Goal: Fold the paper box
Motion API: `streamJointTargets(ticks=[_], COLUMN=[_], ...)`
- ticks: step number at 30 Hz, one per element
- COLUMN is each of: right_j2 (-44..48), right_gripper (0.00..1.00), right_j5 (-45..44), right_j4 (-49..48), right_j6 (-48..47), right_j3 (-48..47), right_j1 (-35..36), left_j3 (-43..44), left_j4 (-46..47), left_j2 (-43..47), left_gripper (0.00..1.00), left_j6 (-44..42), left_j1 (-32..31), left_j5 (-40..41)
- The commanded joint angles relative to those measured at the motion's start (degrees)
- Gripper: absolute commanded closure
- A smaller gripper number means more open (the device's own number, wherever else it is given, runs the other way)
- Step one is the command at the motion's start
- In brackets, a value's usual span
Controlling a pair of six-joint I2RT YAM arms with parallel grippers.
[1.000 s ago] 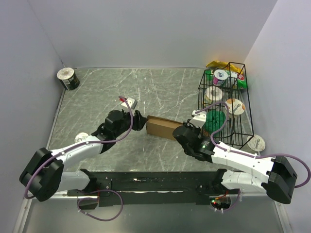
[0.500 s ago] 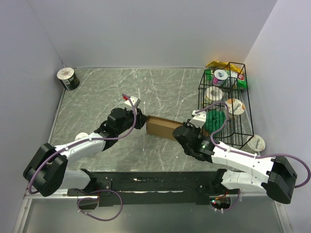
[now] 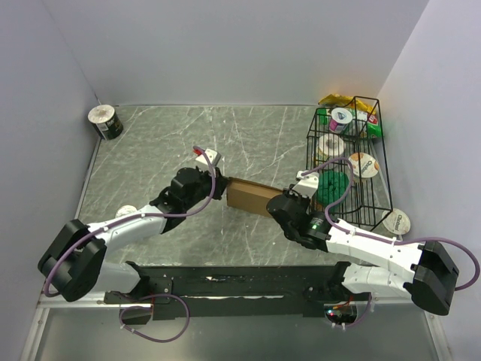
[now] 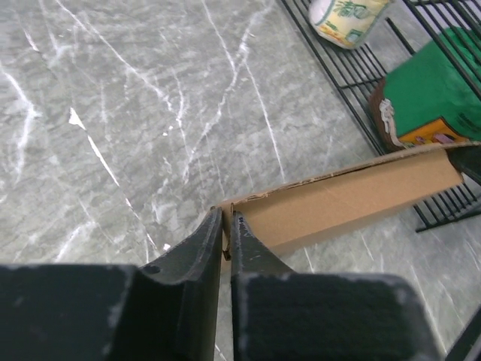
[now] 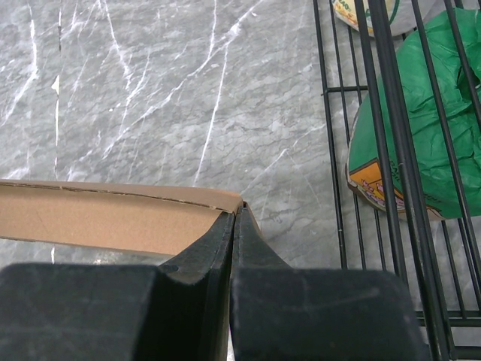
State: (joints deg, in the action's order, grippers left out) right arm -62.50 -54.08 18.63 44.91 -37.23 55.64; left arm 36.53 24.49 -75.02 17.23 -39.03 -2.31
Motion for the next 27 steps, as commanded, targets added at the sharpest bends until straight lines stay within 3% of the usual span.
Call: streamJointTargets(ticks=[1,12,27], right_j2=[-2.80,-2.45,-3.33], right_gripper=[1.00,1.00,1.00], right_j5=[8.12,7.77,6.71], right_j4=[8.17,8.35,9.05], right_j6=[1.32,1.94,3.70], right_j3=[2.25,2.78,3.22], right_j1=[0.79,0.79,1.93], left_j3=[2.31,-0.58,-6.74], left_j4=[-0.23,-1.38,1.17], left_j2=[-1.17,-1.62,-1.70], left_gripper=[0.90,0.99,0.99], left_j6=[0.25,1.93,2.45], left_j1=[-2.89,-4.04,-4.13], left_j5=[4.67,9.95,11.36])
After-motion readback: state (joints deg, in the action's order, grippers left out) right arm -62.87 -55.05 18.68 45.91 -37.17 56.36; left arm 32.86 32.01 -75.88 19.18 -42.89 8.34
